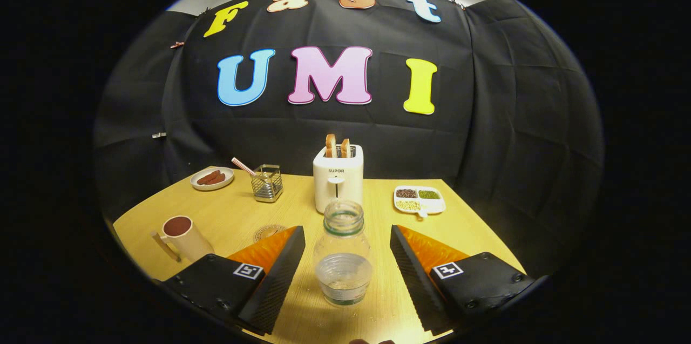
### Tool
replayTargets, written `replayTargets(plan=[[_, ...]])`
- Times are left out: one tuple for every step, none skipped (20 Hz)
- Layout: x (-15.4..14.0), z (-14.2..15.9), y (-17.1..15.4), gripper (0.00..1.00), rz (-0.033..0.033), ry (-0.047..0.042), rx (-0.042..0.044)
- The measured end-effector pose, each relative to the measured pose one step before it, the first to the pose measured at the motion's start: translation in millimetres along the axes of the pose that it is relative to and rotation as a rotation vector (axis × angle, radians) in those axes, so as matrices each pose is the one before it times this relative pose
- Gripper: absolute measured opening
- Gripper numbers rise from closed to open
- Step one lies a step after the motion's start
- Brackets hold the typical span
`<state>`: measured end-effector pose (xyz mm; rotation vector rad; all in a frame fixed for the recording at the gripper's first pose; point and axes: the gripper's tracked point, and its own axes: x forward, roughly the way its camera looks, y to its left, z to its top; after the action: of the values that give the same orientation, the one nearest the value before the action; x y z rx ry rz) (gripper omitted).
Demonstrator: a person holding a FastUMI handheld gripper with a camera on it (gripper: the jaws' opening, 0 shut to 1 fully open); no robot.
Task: Take the bottle from table, then pour the juice into the cup, finally place the bottle on the coaster
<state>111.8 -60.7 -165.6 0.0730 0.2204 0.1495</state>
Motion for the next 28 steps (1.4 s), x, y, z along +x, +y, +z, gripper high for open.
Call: replayTargets(plan=[[1.58,-5.31,-0.14,0.98,0.00363,0.00418,0.00269],[2.7,-4.42,0.07,0.98,0.0043,0.00321,0.00328],[1.68,-6.15,-0.07,0.98,0.00358,0.00674,0.00318],[1.94,-3.96,0.18,0.98,0.00596,0.00595,0.00409],[1.63,-2.77,0.07,0.98,0.00531,0.00394,0.0011],[1.08,-2.56,0.58,0.98,0.00463,0.00192,-0.00153],[0.41,-3.23,0.16,0.98,0.00295,0.00459,0.00043],[0.52,-2.02,-0.27,0.98,0.00379,0.00472,0.0055],[-0.67,-3.02,-0.86,0.98,0.00073,0.00338,0.0029],[0.39,-1.21,-0.71,0.98,-0.00106,0.00168,-0.00045],[-0.31,-0.19,-0.32,0.98,0.00125,0.00079,-0.00233],[0.7,-0.76,0.06,0.98,0.00234,0.00198,-0.00409],[0.13,-3.01,0.25,0.97,0.00263,0.00221,-0.00595],[0.86,-2.38,0.51,0.96,0.00627,0.00351,-0.00483],[0.36,-1.89,2.13,0.96,0.00866,0.00218,-0.00165],[0.76,-1.52,0.78,0.96,0.00225,0.00309,-0.00624],[0.98,-3.25,0.34,0.94,0.00386,0.00359,-0.00541],[0.74,-0.83,0.95,0.92,0.00421,0.0028,-0.00362],[0.29,-0.1,0.03,0.89,0.00055,-0.00228,-0.00246],[0.35,0.62,0.31,0.87,0.00053,-0.00292,-0.00263],[0.78,0.18,0.65,0.87,0.00394,-0.00178,-0.00167],[2.27,0.14,1.42,0.83,0.00772,-0.00233,-0.00179],[-1.31,0.26,1.27,0.8,0.0081,-0.00057,-0.00435],[0.74,0.46,0.1,0.8,0.00399,0.00146,-0.00894],[1.03,-0.51,1.28,0.8,0.0084,0.00049,-0.00908],[-1.31,1.03,1.32,0.79,0.00705,0.0042,-0.014],[-0.85,0.31,0.41,0.77,0.00104,0.00168,-0.02096],[-0.17,0.65,1.28,0.76,0.00516,0.00362,-0.02358]])
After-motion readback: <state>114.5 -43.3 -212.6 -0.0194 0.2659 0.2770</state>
